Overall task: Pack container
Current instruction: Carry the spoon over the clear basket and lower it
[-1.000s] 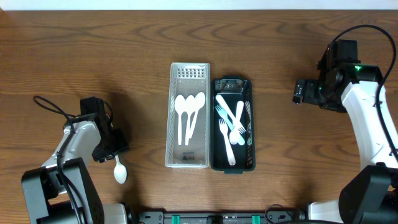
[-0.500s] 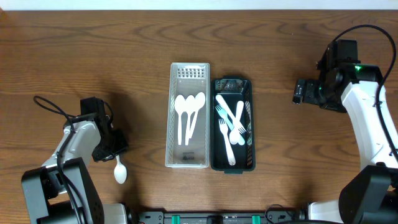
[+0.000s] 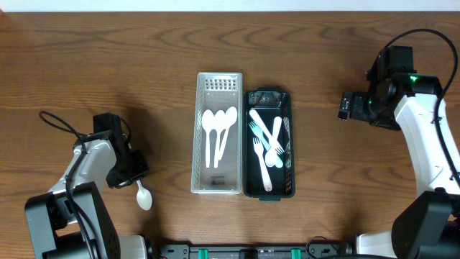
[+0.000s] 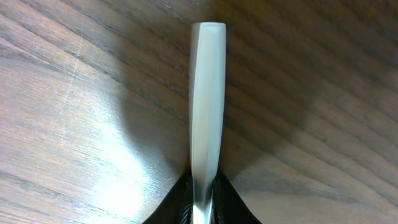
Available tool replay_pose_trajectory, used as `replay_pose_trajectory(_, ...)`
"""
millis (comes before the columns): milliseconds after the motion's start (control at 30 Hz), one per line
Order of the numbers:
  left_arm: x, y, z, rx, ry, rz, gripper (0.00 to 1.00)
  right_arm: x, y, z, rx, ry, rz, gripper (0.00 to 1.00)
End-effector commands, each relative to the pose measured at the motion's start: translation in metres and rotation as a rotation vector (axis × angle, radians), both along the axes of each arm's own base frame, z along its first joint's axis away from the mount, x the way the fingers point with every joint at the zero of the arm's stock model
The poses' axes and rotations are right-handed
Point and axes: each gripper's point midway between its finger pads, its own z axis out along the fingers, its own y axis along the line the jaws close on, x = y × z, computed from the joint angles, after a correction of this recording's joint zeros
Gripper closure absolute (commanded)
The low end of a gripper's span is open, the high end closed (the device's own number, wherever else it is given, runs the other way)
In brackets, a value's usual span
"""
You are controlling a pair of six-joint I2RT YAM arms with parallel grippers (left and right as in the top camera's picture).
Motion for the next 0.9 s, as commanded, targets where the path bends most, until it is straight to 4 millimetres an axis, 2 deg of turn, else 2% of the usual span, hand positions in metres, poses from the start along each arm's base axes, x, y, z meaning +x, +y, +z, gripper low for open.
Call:
replay_pose_trajectory(0,-0.024,-0.002,-0.016,-0.008,0.100,-0.004,0.87,0.000,0.000,-0.003,0.000,0.007,0.016,0.01)
replay_pose_trajectory(233,-0.025,0.003,-0.016,0.016,0.105,-0.028,0.88,0.000,0.000,-0.003,0.000,0.007,0.016,0.01)
replay_pose_trajectory(333,-0.024,0.003,-0.016,0.017,0.101,-0.027,0.93,0.000,0.000,-0.003,0.000,0.008,0.016,0.01)
replay_pose_trajectory(500,-0.009,0.005,-0.003,0.022,0.067,-0.027,0.94,0.000,0.000,-0.003,0.000,0.007,0.016,0.01)
replay_pose_trajectory(633,0.015,0.009,0.034,0.032,0.009,-0.033,0.94,0.000,0.000,-0.003,0.000,0.007,0.016,0.01)
replay_pose_trajectory(767,0.045,0.003,0.095,0.055,-0.091,-0.078,0.94,0.000,0.000,-0.003,0.000,0.006,0.016,0.01)
replay_pose_trajectory(867,0.065,-0.015,0.145,0.069,-0.187,-0.149,0.94,0.000,0.000,-0.003,0.000,0.006,0.016,0.01)
